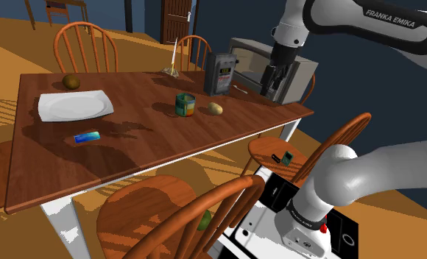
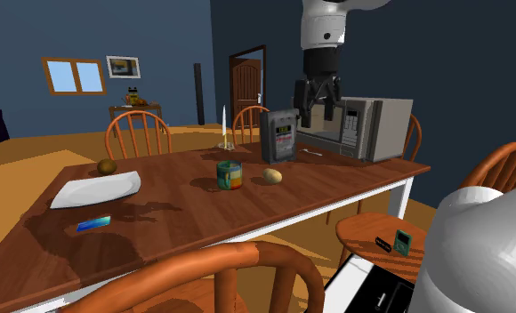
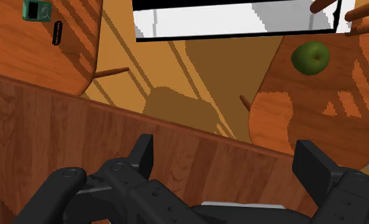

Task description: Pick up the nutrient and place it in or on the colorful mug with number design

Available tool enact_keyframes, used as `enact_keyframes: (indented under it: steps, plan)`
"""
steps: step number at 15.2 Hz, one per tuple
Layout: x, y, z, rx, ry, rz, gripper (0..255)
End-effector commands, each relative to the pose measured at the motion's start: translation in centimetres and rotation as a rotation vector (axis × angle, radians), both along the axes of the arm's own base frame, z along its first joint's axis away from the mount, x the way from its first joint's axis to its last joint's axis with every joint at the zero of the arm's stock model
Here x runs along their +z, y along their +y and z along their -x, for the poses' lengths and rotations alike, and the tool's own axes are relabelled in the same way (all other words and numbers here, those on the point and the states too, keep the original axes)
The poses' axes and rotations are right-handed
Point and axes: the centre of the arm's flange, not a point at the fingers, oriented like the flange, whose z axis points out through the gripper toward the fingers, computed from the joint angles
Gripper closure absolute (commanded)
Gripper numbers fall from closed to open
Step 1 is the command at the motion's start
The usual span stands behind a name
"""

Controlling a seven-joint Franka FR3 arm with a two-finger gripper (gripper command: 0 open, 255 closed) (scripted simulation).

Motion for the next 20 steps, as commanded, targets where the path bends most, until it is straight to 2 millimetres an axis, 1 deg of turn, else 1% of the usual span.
enact_keyframes:
  steps: [1, 20]
  plan:
    - [0.0, 0.0, 0.0, 0.0, 0.0, 0.0, 0]
    - [-13.9, -12.5, -16.9, 0.0, -0.01, -0.027, 0]
